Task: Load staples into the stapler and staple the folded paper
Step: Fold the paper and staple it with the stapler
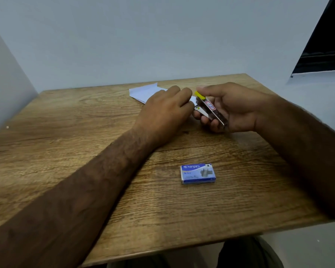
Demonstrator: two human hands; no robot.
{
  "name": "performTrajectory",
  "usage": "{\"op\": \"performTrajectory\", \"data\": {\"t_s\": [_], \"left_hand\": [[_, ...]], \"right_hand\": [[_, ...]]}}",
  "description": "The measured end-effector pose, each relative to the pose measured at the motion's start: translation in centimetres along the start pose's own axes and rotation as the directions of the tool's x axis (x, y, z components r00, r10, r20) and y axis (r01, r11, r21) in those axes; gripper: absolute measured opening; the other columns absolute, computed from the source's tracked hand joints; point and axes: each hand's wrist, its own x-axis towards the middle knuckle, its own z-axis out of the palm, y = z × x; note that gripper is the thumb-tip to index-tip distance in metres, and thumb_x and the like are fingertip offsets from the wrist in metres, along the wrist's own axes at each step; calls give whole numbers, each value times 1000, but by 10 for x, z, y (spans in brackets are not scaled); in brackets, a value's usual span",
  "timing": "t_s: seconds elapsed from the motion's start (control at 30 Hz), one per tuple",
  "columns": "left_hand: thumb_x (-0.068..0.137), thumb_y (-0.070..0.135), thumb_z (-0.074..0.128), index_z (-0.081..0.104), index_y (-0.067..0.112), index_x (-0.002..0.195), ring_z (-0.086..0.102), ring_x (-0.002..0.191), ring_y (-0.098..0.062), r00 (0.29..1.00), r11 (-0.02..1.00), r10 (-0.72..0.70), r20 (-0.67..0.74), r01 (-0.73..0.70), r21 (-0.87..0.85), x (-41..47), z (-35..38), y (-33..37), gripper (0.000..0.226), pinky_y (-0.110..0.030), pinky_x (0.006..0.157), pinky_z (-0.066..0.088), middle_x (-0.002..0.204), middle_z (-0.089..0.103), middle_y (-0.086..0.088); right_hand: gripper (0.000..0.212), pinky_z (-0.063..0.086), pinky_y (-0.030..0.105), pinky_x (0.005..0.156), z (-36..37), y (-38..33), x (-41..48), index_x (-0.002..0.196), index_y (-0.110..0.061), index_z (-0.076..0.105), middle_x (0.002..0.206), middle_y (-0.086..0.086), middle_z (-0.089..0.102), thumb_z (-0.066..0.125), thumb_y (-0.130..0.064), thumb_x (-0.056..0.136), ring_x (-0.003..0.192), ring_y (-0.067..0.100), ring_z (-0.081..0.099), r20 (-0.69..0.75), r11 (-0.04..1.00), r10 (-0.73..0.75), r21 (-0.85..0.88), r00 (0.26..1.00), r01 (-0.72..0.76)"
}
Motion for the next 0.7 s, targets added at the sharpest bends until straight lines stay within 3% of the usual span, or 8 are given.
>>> {"op": "performTrajectory", "data": {"t_s": [0.13, 0.33, 0.53, 0.7], "left_hand": [[85, 13, 67, 72, 7, 81, 62, 69, -28, 999, 999, 26, -32, -25, 40, 1, 0, 2, 9, -34, 50, 38, 81, 67, -10], [85, 12, 72, 72, 9, 78, 62, 66, -27, 996, 996, 52, -71, -47, 72, 2, -2, 3, 8, -35, 50, 41, 80, 67, -8], [82, 10, 75, 74, 10, 80, 63, 67, -27, 994, 997, 55, -94, -49, 60, 0, 1, 2, 2, -35, 51, 45, 79, 68, -6], [88, 12, 71, 76, 9, 87, 63, 71, -30, 988, 998, -10, -153, 1, -55, -3, 6, -3, 6, -36, 56, 46, 83, 68, -10]], "right_hand": [[37, 39, 17, 38, 1, 5, 5, 91, -12, 61, 76, 4, 63, 59, -50, 94, 54, 10, 54, -2, 998, -6, 69, 1000, 6], [40, 36, 14, 37, 2, 9, 7, 84, -15, 58, 65, 2, 61, 64, -55, 90, 48, 9, 52, -57, 994, -25, 109, 998, 31], [39, 47, 16, 41, 2, 10, 6, 86, -12, 61, 63, 1, 65, 71, -50, 87, 48, 9, 61, -126, 991, -40, 124, 991, 55], [33, 53, 19, 46, 1, 11, 5, 85, -13, 65, 64, 1, 69, 72, -46, 87, 51, 11, 66, -126, 987, -76, 134, 989, 93]]}}
